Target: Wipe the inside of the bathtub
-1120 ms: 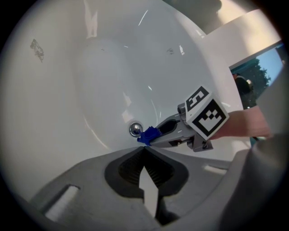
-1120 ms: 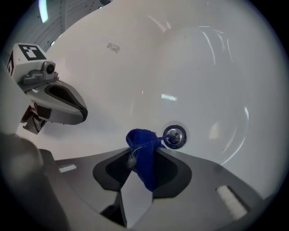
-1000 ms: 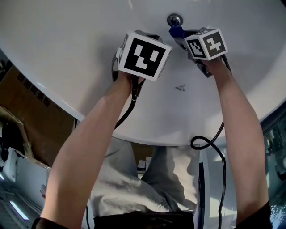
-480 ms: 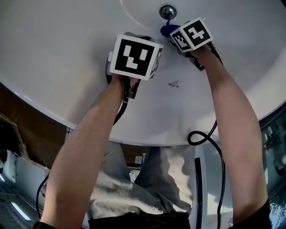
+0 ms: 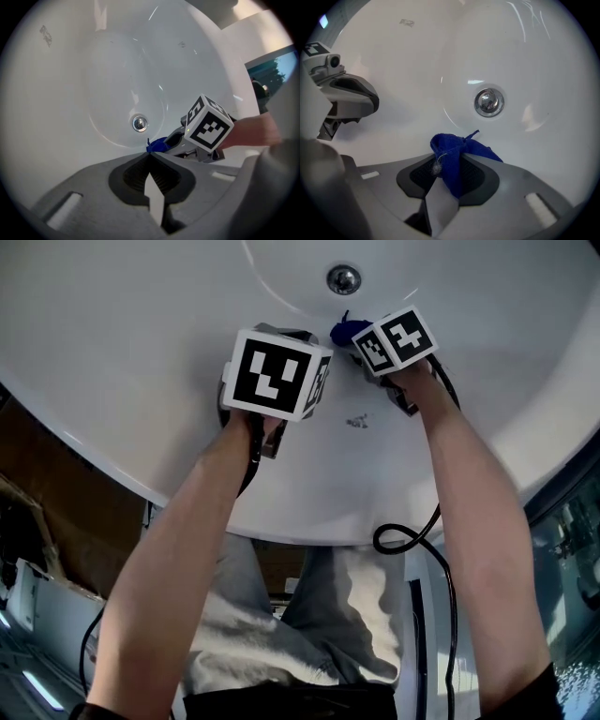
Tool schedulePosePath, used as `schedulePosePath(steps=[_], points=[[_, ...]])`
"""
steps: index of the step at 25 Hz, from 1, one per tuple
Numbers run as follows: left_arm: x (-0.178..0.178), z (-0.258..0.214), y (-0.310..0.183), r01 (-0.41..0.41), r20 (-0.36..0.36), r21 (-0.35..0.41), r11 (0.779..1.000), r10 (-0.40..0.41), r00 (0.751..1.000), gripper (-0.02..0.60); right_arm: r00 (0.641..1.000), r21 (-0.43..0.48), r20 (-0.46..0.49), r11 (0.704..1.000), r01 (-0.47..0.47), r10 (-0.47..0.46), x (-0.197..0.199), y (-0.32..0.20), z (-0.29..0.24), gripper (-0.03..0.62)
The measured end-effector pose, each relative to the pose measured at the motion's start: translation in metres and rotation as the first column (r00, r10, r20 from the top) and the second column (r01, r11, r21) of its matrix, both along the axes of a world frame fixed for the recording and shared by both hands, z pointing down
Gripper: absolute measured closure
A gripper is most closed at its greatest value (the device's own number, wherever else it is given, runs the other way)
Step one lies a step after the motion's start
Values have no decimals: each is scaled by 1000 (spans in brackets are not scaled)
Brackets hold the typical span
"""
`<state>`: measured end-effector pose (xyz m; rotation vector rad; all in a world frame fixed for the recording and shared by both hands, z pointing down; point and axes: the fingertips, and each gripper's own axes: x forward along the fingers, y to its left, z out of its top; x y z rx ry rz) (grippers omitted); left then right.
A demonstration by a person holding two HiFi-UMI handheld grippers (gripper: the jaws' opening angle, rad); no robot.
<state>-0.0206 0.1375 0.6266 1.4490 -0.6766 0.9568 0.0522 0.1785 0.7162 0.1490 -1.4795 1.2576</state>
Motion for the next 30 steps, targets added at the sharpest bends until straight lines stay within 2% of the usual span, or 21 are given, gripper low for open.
schedulePosePath(steps=[7, 13, 22, 30], points=[[0, -22, 0, 26, -2, 39, 999, -26, 1000, 580, 998, -43, 54, 999, -23, 26, -7, 11, -34, 468], [3, -37, 21, 3, 7, 29, 1000, -3, 1000, 580, 996, -71, 87, 997, -14, 21, -8, 31, -64, 470], [3, -64, 33, -36, 2, 39, 999, 36, 999, 580, 994, -89, 100, 995, 41, -32, -17, 48, -107, 470], [2, -78, 29, -15, -5, 93, 996, 15, 1000, 580, 986, -107, 139, 989, 103, -88, -29, 66, -144, 470]])
